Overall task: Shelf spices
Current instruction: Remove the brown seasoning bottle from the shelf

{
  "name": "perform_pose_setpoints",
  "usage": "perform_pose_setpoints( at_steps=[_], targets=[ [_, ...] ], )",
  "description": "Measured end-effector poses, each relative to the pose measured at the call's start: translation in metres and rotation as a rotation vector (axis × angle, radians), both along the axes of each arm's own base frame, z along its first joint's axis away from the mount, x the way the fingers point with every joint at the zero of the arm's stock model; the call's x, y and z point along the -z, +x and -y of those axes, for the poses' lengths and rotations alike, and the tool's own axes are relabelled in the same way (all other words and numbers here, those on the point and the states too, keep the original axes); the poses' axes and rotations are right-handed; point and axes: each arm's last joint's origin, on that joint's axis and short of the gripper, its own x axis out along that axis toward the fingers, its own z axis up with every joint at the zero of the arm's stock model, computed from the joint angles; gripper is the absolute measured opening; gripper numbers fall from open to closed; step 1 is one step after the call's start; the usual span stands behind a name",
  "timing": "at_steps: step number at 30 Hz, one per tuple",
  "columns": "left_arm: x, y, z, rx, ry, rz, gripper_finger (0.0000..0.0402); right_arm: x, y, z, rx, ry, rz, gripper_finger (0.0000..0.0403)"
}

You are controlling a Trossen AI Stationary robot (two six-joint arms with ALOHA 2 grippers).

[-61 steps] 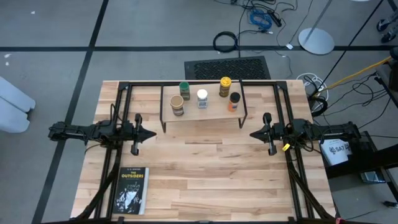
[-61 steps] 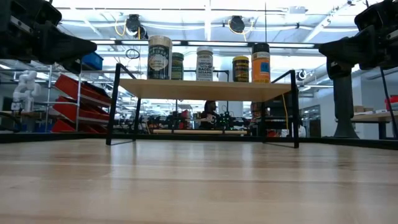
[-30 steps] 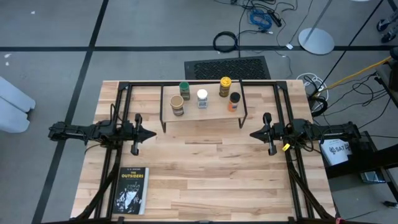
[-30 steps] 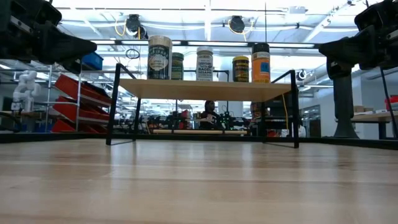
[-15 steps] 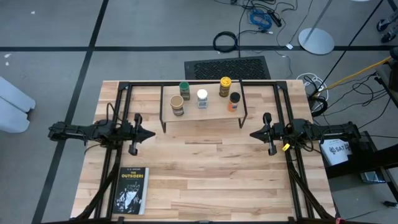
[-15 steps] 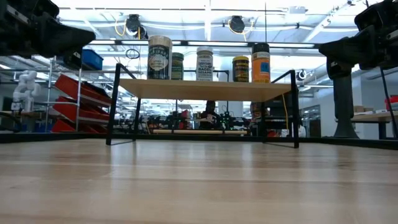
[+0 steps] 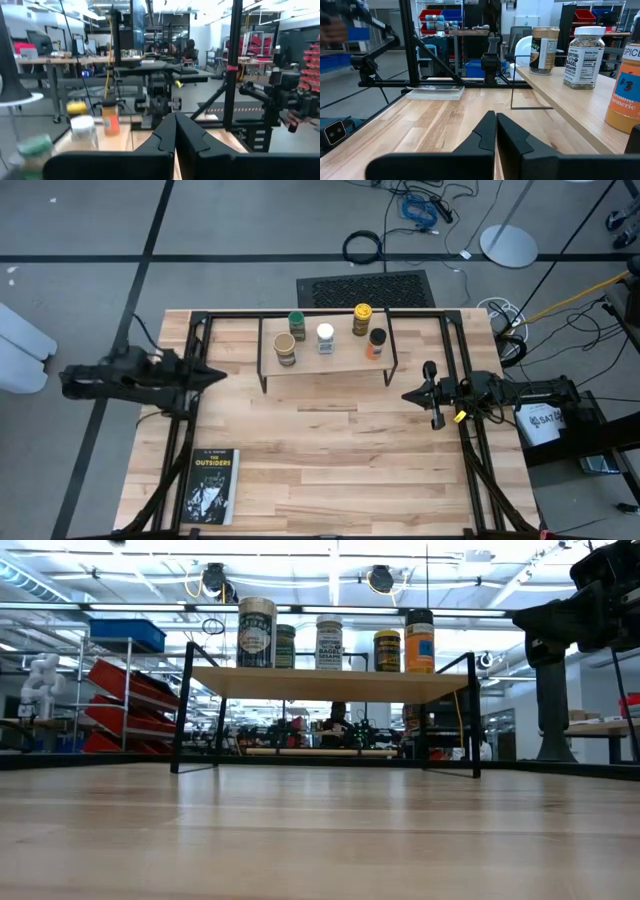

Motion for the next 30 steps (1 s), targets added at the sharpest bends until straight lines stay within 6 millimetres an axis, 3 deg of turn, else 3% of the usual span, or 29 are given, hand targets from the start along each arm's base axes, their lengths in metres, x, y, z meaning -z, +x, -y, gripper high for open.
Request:
perform_pose_setpoints(
  at_steps=[7, 13, 17, 24, 30],
  targets=[
    [-0.078, -0.006, -0.001, -0.002, 0.024, -0.031, 0.0006, 0.000, 0.000, 0.000, 0.000, 0.000, 0.000, 0.0000],
    [-0.118, -0.004, 0.000, -0.001, 0.031, -0.092, 0.0006, 0.000, 0.000, 0.000, 0.000, 0.000, 0.001, 0.0000],
    [-0.133, 0.002, 0.001, 0.013, 0.033, -0.089, 0.0006, 0.000, 0.000, 0.000, -0.001, 0.011, 0.000, 0.0000],
    [-0.142, 0.011, 0.002, 0.024, 0.034, -0.095, 0.0006, -0.002, 0.000, 0.000, -0.016, 0.304, -0.014, 0.0000],
    [-0.138, 0.019, 0.003, 0.025, 0.037, -0.130, 0.0006, -0.035, -0.009, -0.001, -0.051, 0.263, 0.017, 0.0000]
  ],
)
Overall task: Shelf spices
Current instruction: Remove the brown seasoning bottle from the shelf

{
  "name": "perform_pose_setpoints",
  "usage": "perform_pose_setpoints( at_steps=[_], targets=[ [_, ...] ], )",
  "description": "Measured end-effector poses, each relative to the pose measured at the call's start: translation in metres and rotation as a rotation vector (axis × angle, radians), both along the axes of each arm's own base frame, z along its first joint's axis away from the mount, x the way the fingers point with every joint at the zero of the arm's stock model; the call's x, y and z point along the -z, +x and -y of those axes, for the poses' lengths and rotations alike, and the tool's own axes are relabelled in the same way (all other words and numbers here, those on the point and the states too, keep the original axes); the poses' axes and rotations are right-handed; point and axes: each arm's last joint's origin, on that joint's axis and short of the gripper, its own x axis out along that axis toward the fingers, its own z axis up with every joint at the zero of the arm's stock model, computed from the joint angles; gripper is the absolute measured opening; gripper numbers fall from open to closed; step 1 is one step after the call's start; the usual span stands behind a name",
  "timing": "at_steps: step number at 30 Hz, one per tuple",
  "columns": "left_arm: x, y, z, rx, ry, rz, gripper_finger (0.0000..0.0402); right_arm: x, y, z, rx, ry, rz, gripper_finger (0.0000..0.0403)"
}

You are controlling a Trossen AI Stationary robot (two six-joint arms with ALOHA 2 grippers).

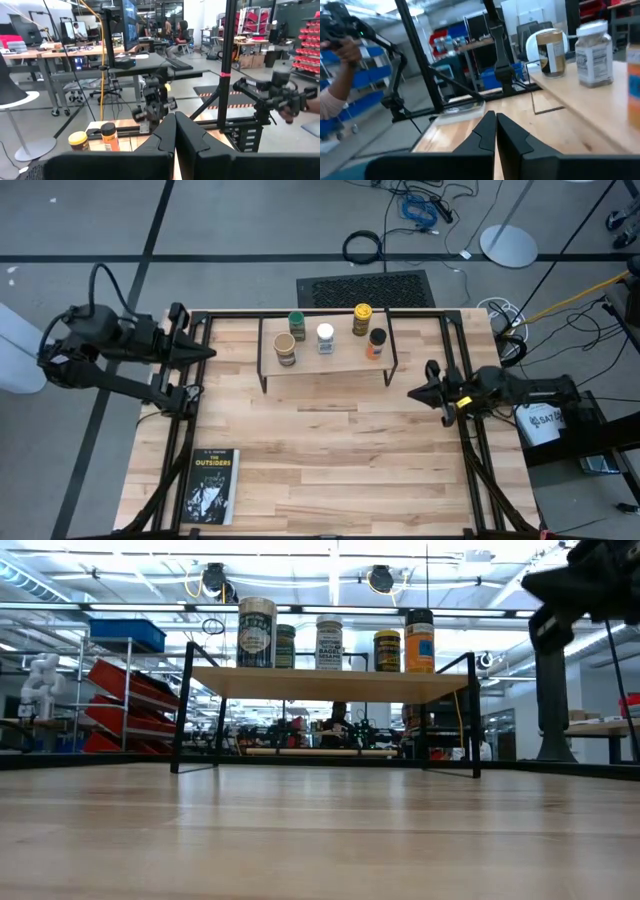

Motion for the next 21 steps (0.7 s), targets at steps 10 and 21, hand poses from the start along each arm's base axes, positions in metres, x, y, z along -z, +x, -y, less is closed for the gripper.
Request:
perform_pose_setpoints(
  at_steps=[10, 21],
  targets=[
    [0.003, 0.010, 0.001, 0.000, 0.009, -0.031, 0.0006, -0.105, -0.019, 0.002, 0.034, -0.188, -0.045, 0.0000],
    [0.003, 0.013, 0.001, -0.011, 0.006, -0.040, 0.0006, -0.231, -0.025, 0.003, 0.079, -0.286, -0.036, 0.0000]
  ],
)
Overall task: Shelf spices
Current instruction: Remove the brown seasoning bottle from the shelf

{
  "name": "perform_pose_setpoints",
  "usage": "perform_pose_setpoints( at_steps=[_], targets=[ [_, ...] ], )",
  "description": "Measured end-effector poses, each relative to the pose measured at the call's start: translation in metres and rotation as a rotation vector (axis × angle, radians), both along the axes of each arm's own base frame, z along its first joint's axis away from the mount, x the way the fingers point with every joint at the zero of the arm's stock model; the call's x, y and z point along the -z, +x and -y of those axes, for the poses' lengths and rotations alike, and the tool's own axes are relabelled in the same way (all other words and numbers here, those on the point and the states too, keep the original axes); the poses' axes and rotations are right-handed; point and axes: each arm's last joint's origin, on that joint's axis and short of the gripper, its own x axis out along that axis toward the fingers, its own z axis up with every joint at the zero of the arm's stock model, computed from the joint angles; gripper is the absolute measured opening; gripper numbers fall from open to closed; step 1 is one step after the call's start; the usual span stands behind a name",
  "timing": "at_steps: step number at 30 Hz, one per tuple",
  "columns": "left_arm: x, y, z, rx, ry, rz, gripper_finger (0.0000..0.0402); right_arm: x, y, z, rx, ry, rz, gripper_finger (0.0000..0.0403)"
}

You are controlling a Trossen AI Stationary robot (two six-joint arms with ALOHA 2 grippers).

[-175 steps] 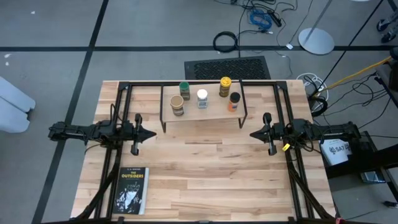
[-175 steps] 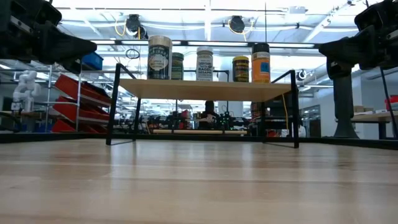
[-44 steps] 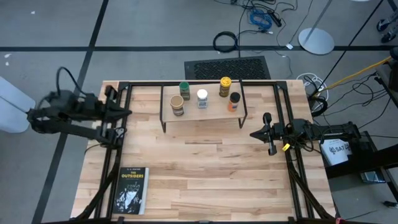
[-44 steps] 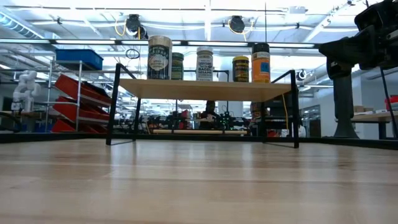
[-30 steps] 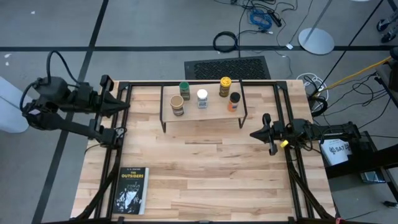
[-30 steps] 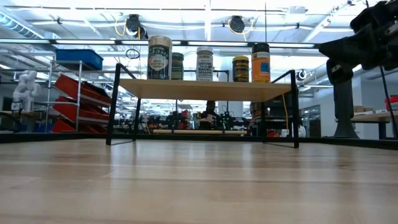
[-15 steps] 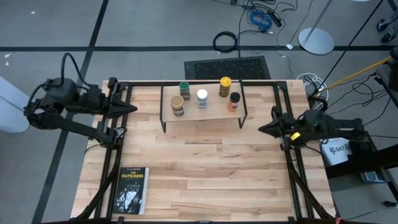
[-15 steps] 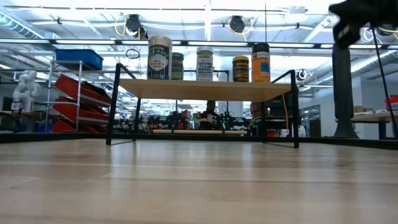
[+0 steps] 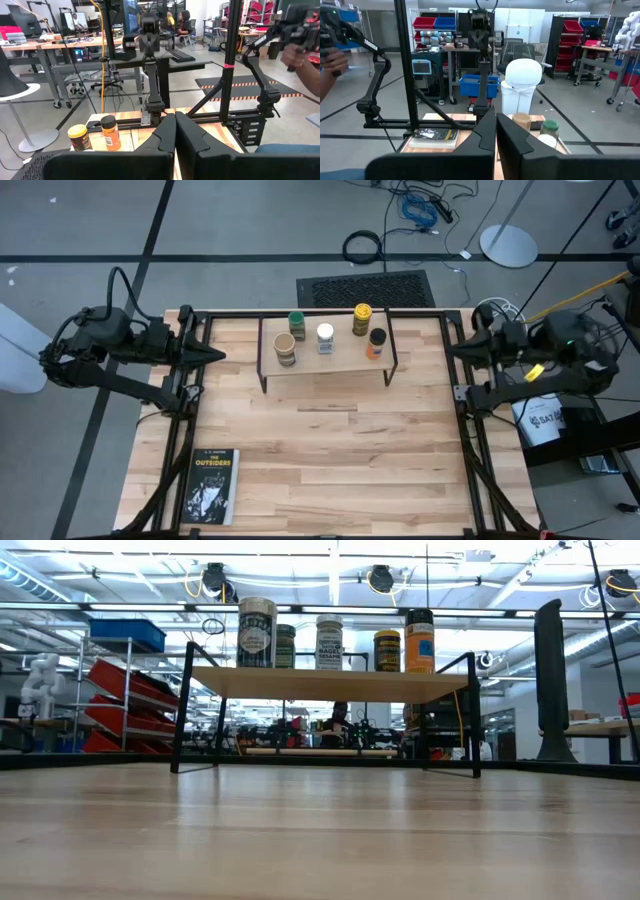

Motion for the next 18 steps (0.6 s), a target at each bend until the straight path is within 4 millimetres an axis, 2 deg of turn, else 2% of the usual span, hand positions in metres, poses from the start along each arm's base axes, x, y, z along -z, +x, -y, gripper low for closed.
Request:
perform_pose_setpoints(
  at_steps=[4, 8, 12, 18],
  targets=[
    [0.000, 0.000, 0.000, 0.000, 0.003, 0.003, 0.0006, -0.032, 0.011, -0.001, 0.003, -0.037, -0.041, 0.0000],
    [0.000, 0.001, 0.000, -0.006, 0.003, 0.002, 0.0006, -0.042, 0.031, -0.002, 0.003, -0.079, -0.067, 0.0000],
    [0.000, 0.003, 0.000, -0.012, -0.010, -0.005, 0.0006, -0.027, 0.054, -0.002, 0.032, -0.107, -0.159, 0.0000],
    [0.005, 0.021, 0.002, -0.016, -0.050, -0.059, 0.0006, 0.028, 0.083, -0.004, 0.048, -0.036, -0.288, 0.0000]
  ],
)
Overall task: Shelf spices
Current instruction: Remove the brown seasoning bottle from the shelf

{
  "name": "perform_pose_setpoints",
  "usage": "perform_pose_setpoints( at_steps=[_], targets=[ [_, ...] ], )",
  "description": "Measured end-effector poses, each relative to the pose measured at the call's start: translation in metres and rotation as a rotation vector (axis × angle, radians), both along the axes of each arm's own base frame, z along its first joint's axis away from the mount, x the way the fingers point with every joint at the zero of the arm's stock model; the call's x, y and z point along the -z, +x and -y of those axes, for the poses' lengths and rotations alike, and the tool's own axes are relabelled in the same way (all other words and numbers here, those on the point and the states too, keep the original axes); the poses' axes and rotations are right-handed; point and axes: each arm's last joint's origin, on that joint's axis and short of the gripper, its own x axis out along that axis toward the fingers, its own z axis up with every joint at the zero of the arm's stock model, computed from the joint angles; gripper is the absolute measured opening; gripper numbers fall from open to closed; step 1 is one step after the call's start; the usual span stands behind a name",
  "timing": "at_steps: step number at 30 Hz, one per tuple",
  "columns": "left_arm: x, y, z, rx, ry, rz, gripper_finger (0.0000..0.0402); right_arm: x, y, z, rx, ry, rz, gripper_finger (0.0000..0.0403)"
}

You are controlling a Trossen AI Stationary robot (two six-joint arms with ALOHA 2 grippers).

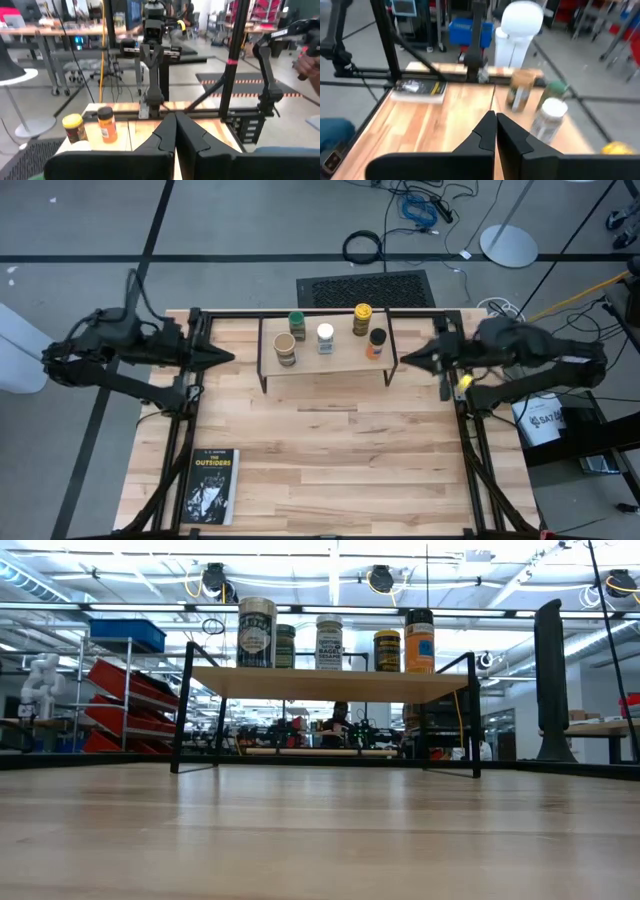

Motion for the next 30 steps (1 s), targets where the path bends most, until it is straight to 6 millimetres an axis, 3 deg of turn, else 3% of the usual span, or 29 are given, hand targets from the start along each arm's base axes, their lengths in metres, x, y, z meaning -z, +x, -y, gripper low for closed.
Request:
perform_pose_setpoints(
  at_steps=[7, 18, 25, 30],
  targets=[
    [0.015, 0.039, 0.004, -0.001, 0.006, -0.120, 0.0006, 0.047, 0.006, -0.004, -0.009, 0.064, 0.015, 0.0000],
    [0.057, 0.119, 0.011, -0.020, 0.096, -0.325, 0.0006, 0.050, 0.005, -0.004, -0.011, 0.075, 0.026, 0.0000],
    [0.059, 0.123, 0.004, -0.197, 0.141, -0.343, 0.0010, 0.051, 0.005, -0.004, -0.007, 0.088, 0.018, 0.0000],
    [0.050, 0.109, -0.011, -0.254, 0.100, -0.314, 0.0050, 0.051, 0.005, -0.004, -0.007, 0.088, 0.017, 0.0000]
  ],
)
